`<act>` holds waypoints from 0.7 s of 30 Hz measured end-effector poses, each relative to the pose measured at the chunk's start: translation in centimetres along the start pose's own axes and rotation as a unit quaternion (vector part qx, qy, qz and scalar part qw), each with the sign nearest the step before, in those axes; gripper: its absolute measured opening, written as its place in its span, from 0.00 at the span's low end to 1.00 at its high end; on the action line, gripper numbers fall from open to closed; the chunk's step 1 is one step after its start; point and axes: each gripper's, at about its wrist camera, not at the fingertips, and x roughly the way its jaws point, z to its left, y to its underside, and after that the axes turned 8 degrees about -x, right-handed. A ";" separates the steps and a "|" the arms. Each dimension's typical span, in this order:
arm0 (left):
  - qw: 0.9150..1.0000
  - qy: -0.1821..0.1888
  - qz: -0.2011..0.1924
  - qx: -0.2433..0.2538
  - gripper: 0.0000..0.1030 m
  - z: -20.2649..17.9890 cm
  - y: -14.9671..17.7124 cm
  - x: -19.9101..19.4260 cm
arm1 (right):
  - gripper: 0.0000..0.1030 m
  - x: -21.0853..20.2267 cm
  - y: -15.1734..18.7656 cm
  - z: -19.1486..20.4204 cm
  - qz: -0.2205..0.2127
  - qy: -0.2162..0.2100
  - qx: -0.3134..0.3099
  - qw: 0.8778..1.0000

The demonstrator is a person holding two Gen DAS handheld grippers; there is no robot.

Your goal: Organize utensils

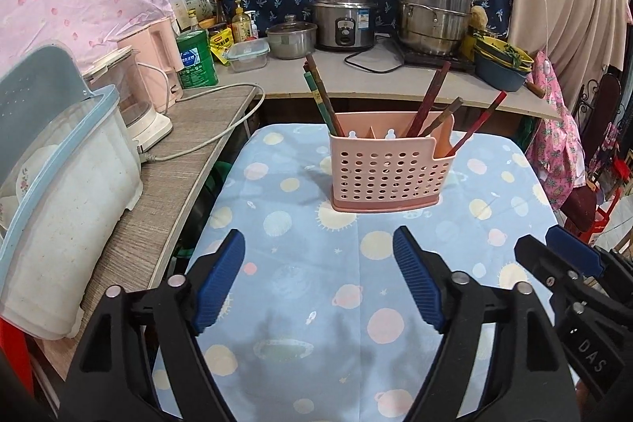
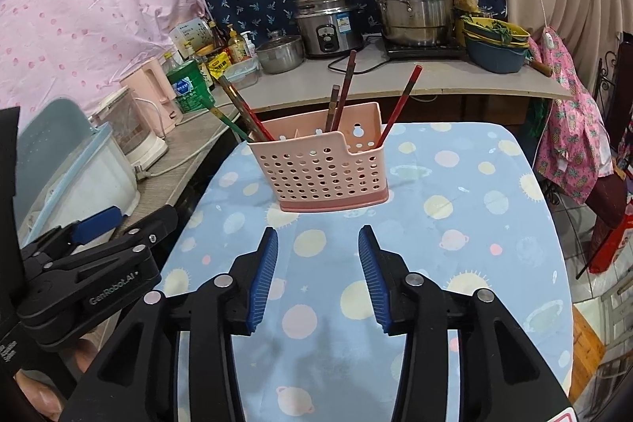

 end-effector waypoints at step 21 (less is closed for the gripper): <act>1.000 0.001 -0.002 -0.018 0.91 0.1 -1.2 1.0 | 0.76 0.4 -1.1 -0.3 -0.020 0.050 -0.018 0.998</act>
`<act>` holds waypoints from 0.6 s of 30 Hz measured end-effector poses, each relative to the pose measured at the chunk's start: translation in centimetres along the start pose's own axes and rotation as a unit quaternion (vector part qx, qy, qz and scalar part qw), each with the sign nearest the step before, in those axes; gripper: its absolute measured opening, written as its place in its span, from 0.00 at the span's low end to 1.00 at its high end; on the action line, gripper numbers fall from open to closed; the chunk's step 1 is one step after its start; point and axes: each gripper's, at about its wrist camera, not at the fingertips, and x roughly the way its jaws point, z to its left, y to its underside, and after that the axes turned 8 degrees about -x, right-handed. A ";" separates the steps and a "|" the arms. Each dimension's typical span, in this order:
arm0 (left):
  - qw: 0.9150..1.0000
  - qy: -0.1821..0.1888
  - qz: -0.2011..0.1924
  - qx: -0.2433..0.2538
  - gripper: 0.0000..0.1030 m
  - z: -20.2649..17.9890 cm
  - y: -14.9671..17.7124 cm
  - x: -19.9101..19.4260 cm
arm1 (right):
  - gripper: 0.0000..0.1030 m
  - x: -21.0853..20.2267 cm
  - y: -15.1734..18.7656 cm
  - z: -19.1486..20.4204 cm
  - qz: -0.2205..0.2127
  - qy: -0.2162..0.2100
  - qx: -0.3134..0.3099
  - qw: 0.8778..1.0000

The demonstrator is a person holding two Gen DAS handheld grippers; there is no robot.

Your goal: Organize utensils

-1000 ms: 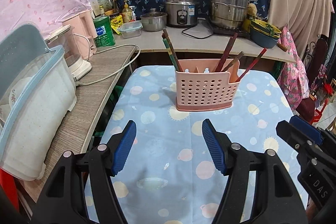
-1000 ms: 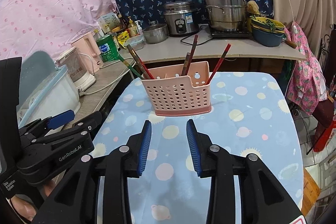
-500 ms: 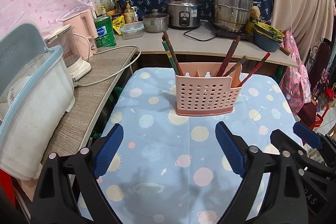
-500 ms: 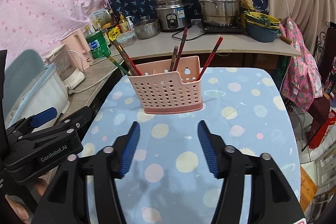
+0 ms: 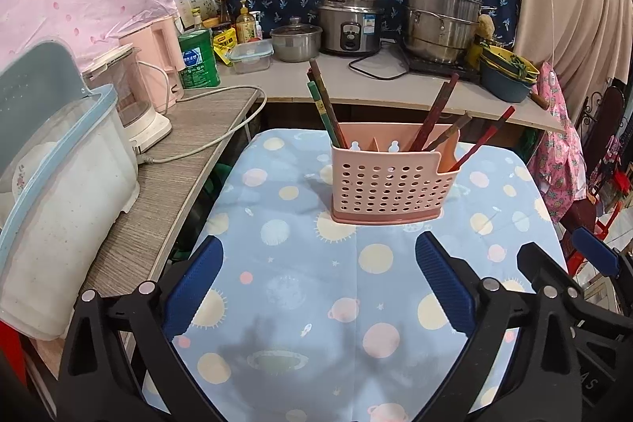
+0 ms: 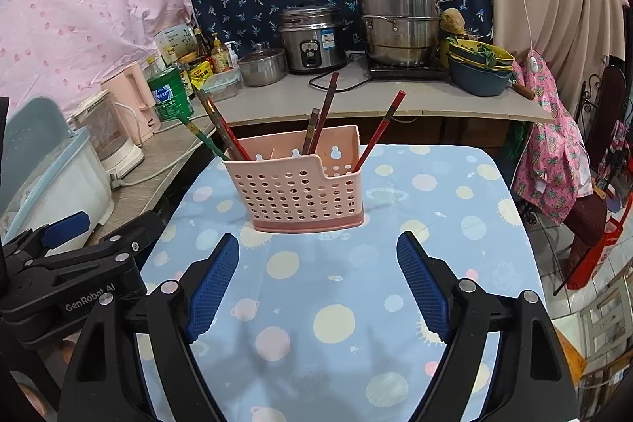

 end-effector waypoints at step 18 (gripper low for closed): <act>1.000 -0.002 0.001 0.000 0.91 -0.1 0.1 0.5 | 0.77 0.1 0.1 0.1 0.000 0.014 -0.008 1.000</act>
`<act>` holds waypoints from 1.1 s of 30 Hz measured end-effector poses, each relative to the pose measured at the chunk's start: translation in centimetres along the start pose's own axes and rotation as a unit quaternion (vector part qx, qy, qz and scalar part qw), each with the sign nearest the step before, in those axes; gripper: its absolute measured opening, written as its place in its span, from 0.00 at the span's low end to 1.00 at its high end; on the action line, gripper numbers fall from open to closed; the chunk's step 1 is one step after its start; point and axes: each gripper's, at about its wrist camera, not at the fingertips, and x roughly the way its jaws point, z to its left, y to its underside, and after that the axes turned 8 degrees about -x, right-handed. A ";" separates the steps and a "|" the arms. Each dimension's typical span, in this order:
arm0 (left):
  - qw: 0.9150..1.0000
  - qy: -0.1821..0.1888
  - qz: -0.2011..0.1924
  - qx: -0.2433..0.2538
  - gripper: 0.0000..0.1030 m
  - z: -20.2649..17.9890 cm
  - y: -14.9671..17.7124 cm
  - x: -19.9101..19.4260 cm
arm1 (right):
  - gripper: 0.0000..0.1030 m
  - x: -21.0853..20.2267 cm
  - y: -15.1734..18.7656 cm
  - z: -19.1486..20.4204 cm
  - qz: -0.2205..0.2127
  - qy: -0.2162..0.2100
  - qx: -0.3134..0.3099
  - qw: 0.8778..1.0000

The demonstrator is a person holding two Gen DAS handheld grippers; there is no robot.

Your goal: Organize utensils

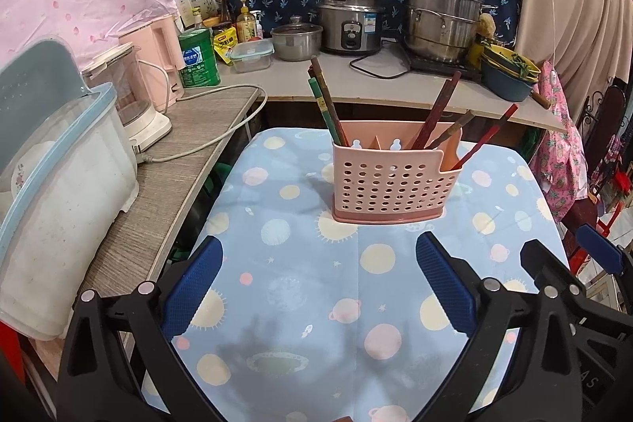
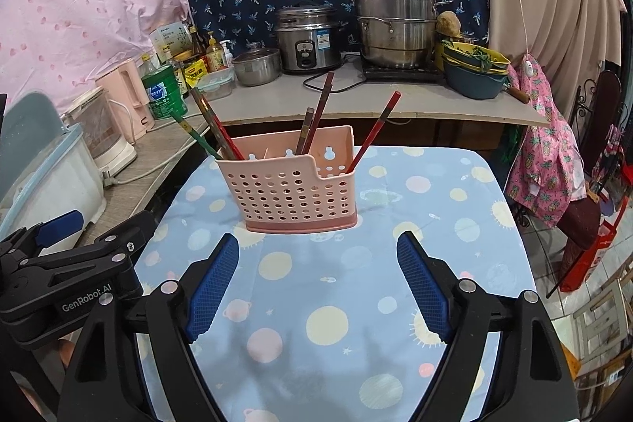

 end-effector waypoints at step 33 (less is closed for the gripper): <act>1.000 -0.007 0.005 0.002 0.91 0.2 0.2 1.4 | 0.77 2.1 0.4 -0.2 0.015 0.002 0.008 1.000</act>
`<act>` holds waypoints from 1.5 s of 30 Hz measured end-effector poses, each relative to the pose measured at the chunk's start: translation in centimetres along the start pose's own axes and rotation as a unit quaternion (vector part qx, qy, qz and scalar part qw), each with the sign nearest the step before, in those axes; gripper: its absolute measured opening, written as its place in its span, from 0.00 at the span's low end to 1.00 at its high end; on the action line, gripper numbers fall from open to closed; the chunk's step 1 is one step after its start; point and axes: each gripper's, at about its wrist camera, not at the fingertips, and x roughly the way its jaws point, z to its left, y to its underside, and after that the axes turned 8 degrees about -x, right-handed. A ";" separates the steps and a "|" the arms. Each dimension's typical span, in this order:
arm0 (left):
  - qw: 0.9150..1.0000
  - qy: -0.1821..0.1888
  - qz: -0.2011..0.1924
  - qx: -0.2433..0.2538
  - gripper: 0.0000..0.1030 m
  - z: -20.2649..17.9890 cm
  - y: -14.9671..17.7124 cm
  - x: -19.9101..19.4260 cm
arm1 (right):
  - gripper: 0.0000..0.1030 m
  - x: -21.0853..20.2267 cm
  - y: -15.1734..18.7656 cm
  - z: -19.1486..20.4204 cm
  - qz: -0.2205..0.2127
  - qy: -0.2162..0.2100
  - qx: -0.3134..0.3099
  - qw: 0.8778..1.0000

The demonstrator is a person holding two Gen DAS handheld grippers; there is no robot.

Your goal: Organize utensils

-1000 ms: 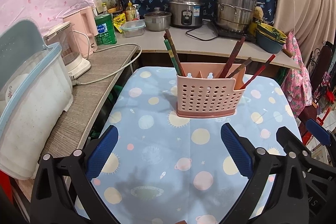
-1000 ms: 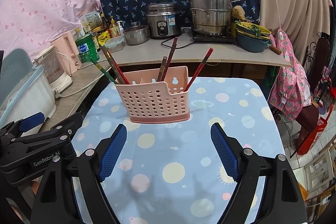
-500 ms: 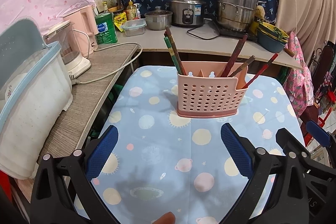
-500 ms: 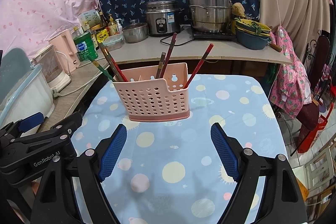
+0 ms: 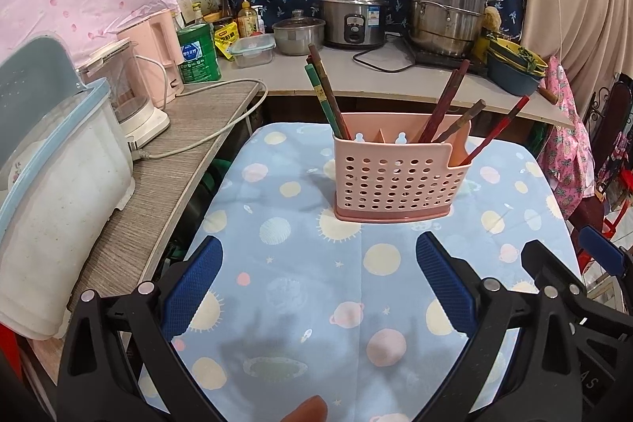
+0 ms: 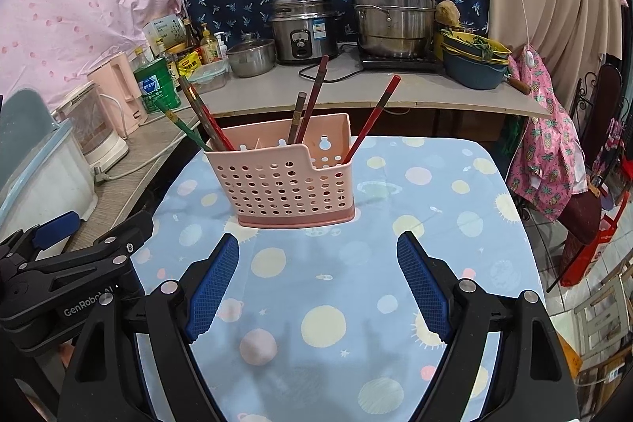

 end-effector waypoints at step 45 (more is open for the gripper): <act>1.000 -0.018 0.002 0.007 0.91 -1.1 0.4 1.5 | 0.77 1.5 0.3 -0.4 0.005 0.004 0.001 1.000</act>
